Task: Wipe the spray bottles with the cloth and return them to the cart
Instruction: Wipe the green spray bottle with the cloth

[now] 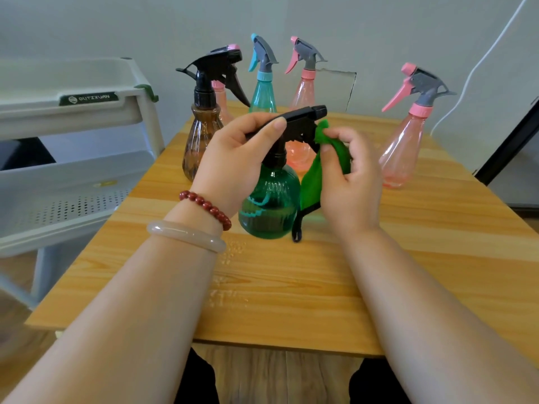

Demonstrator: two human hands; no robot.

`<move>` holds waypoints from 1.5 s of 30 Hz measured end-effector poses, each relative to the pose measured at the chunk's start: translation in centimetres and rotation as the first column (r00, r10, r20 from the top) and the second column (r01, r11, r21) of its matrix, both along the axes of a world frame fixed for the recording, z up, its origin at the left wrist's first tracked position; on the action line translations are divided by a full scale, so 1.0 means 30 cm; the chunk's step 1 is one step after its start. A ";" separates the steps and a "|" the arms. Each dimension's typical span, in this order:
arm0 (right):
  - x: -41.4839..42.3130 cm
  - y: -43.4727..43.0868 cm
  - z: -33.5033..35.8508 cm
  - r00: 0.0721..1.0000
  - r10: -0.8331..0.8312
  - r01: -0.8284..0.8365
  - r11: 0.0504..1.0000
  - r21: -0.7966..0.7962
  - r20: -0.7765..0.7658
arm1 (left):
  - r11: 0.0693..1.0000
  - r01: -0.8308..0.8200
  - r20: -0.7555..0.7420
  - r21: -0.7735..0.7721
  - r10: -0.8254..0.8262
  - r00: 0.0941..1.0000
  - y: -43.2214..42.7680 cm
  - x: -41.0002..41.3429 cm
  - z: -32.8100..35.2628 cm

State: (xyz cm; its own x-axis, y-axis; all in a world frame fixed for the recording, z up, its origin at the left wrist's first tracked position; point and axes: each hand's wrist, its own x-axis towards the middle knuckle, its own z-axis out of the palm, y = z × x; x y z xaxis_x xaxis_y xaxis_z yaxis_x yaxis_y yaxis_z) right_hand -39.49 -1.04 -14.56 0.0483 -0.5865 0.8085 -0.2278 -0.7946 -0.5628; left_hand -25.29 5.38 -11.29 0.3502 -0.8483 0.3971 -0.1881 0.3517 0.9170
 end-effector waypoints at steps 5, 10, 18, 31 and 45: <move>-0.044 -0.004 0.008 0.974 0.149 -0.198 0.922 0.332 0.168 | 0.998 0.003 -0.015 0.070 -0.002 1.000 -0.002 0.020 0.005; -0.018 0.013 0.019 0.892 0.275 -0.408 0.831 0.379 0.358 | 0.981 -0.188 0.101 0.055 0.182 0.978 -0.012 -0.008 -0.008; -0.054 -0.019 0.001 0.946 0.130 -0.267 0.831 0.489 0.296 | 0.974 -0.119 0.071 0.193 0.108 0.992 0.007 0.021 -0.045; -0.026 -0.024 -0.036 0.950 0.300 -0.310 0.850 0.427 0.091 | 0.937 -0.014 0.293 0.350 -0.096 0.951 0.015 0.050 -0.088; -0.014 0.002 -0.040 0.974 0.228 -0.218 0.938 0.270 -0.008 | 0.934 0.085 0.235 0.348 -0.174 0.956 0.014 0.020 -0.095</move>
State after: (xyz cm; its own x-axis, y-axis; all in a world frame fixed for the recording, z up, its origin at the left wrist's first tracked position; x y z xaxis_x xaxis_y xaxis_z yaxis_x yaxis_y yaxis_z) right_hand -39.90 -0.97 -15.77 0.2309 -0.7504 0.6194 -0.0881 -0.6501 -0.7547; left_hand -24.70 5.81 -14.14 0.1521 -0.9773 0.1474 -0.4067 0.0740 0.9106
